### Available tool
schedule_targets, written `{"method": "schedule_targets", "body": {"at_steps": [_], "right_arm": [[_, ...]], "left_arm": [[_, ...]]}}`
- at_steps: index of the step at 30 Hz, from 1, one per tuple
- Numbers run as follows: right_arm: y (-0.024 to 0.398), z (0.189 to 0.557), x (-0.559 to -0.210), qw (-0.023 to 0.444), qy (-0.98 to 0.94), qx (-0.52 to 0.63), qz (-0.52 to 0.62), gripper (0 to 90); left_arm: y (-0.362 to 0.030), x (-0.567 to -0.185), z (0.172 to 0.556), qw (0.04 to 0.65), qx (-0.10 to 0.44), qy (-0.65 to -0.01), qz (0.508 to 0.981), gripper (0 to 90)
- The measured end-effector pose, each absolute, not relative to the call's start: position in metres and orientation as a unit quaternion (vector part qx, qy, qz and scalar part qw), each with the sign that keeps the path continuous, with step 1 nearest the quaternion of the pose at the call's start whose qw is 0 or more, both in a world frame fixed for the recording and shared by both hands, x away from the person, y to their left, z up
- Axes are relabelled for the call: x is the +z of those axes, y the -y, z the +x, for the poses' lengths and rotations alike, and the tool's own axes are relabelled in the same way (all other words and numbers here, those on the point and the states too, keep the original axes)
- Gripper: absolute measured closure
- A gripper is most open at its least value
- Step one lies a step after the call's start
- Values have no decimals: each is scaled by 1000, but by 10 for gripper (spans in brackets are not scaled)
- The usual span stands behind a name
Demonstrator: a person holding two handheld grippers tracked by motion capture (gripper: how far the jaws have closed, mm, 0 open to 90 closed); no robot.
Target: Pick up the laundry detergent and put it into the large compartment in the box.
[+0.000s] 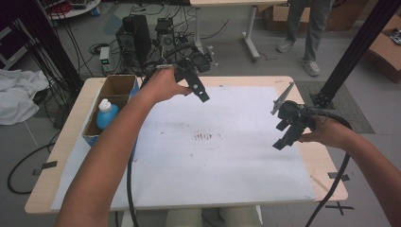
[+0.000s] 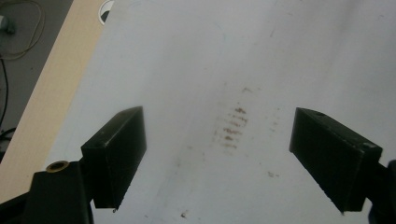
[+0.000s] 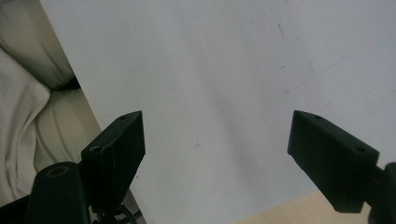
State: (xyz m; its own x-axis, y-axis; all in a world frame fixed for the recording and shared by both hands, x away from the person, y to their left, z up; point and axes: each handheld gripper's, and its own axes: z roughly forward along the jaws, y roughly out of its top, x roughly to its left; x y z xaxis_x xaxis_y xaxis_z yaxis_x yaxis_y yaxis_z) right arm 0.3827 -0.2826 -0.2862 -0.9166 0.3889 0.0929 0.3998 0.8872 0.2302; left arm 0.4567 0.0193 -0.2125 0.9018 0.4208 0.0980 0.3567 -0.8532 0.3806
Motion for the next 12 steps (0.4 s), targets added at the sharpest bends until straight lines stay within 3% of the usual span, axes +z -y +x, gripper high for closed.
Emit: {"method": "schedule_targets", "body": {"at_steps": [12], "right_arm": [[283, 381, -285, 20, 971, -123, -203, 190]], "left_arm": [[-19, -213, 455, 178, 88, -203, 959, 194]]}}
